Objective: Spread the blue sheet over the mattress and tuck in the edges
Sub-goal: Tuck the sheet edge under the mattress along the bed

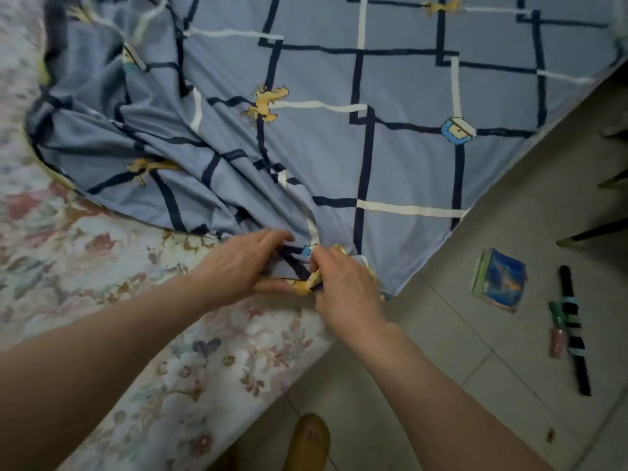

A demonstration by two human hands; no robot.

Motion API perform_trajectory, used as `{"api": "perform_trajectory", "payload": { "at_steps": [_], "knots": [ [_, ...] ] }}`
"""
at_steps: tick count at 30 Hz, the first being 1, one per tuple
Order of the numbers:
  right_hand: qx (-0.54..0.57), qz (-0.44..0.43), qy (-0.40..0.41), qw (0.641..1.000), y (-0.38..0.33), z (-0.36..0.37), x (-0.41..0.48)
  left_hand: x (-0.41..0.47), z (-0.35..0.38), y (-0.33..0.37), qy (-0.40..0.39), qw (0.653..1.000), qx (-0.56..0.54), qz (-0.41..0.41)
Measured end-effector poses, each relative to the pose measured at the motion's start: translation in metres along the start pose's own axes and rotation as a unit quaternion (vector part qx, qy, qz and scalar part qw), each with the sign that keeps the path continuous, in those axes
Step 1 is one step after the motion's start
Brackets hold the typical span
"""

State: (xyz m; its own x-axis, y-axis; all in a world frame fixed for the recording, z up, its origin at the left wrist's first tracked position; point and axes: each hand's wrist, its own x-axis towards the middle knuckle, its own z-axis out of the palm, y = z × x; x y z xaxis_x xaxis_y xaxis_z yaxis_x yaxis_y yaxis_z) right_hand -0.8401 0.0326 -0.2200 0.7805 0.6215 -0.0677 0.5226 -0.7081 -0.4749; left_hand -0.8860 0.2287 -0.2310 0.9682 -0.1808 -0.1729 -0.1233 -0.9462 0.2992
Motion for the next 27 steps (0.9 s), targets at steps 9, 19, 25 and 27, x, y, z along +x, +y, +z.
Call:
{"api": "perform_trajectory", "payload": {
  "at_steps": [9, 19, 25, 27],
  "knots": [
    [0.176, 0.135, -0.046, 0.974, -0.023, 0.018, -0.026, -0.03, 0.029, -0.031, 0.064, 0.996, 0.056, -0.004],
    [-0.1, 0.121, -0.05, 0.986, -0.138, 0.062, -0.112, -0.149, -0.004, -0.085, -0.074, 0.966, 0.076, 0.236],
    [-0.087, 0.067, -0.023, 0.994, -0.214, 0.123, -0.146, -0.221, -0.011, -0.108, -0.073, 0.949, 0.099, 0.29],
    [-0.09, 0.077, -0.033, 0.992, -0.221, 0.146, -0.155, -0.231, -0.01, -0.113, -0.048, 0.954, 0.089, 0.281]
  ]
}}
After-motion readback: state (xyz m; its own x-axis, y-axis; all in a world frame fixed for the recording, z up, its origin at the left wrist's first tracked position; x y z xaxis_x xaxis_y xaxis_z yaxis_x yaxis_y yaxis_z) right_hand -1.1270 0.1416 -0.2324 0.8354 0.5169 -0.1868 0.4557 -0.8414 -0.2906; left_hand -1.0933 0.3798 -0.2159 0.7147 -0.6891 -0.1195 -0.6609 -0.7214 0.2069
